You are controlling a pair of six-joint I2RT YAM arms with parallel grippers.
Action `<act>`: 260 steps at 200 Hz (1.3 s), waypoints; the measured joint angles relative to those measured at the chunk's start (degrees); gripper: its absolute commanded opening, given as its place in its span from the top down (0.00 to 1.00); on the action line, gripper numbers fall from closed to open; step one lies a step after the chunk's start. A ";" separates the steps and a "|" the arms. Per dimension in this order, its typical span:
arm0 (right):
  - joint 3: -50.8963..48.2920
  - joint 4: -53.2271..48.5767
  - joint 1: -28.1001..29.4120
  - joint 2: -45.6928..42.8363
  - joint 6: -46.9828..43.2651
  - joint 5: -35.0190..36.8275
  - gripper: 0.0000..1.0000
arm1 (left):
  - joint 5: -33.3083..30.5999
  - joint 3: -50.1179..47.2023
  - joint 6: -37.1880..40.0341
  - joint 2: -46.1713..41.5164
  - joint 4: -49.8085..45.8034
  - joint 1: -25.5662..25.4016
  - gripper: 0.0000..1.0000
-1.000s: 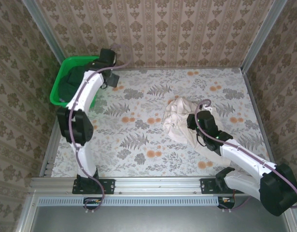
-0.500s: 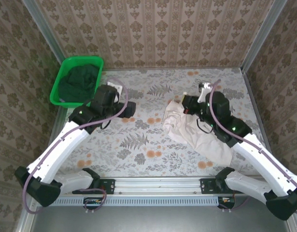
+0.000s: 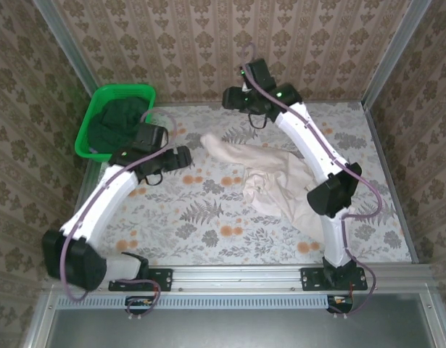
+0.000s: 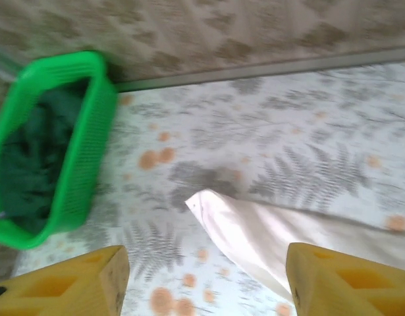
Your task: Fold and stack the t-shirts
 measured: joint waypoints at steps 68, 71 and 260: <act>-29.33 -11.56 -7.67 -19.74 0.83 4.92 0.39 | 19.39 8.81 -3.32 23.34 1.88 -9.55 0.21; -32.61 -11.26 -8.04 -21.49 1.11 4.50 0.39 | 20.11 9.55 -3.30 24.50 2.16 -10.08 0.21; -88.85 22.43 -19.93 -30.88 12.74 -21.70 0.58 | 31.61 32.02 4.22 52.74 -9.27 -21.11 0.56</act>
